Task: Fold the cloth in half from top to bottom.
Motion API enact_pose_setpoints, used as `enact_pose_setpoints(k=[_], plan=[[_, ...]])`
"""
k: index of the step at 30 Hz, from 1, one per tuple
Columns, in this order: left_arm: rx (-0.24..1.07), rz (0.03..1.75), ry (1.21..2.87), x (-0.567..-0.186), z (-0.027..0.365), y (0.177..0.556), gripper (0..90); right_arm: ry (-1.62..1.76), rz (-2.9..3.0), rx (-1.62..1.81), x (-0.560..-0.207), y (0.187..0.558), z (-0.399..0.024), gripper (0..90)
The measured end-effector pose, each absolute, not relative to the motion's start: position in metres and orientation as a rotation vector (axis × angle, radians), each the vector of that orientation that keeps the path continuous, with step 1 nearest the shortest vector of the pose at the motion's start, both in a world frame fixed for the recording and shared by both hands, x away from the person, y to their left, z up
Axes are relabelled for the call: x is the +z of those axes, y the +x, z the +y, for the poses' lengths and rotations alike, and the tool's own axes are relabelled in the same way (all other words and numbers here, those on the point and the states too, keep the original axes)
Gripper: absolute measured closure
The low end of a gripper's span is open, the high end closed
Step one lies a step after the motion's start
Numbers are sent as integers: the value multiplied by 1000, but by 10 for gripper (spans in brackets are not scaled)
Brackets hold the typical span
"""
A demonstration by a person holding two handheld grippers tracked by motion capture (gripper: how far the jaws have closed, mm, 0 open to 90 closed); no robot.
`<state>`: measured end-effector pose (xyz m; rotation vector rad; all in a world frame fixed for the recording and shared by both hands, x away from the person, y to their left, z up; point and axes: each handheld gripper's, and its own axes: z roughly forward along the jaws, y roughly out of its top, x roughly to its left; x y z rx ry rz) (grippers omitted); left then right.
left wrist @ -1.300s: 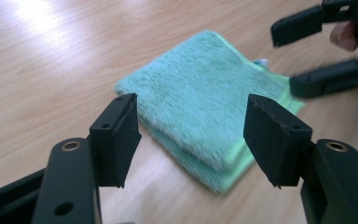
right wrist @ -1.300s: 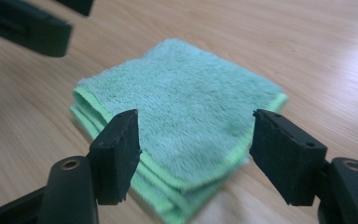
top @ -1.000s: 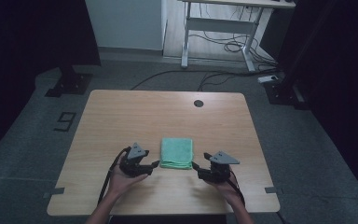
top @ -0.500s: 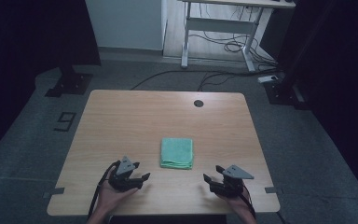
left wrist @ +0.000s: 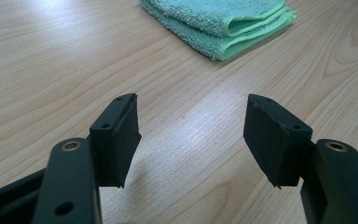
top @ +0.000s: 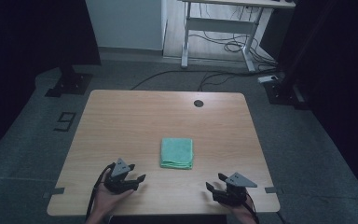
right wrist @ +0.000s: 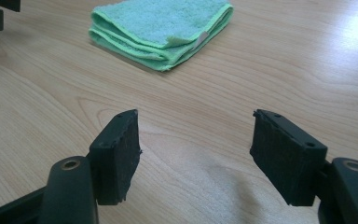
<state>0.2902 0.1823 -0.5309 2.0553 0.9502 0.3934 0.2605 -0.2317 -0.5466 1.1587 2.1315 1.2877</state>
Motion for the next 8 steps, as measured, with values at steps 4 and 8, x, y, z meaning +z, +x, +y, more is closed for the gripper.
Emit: enact_pose_setpoints(k=[4,8], plan=[[404,951,2059,-532,182,289,354,1142,2135,1284,-546,261,-228,322],[401,952,2051,-531,183,289,354,1137,2134,1284,-545,262,-227,322]])
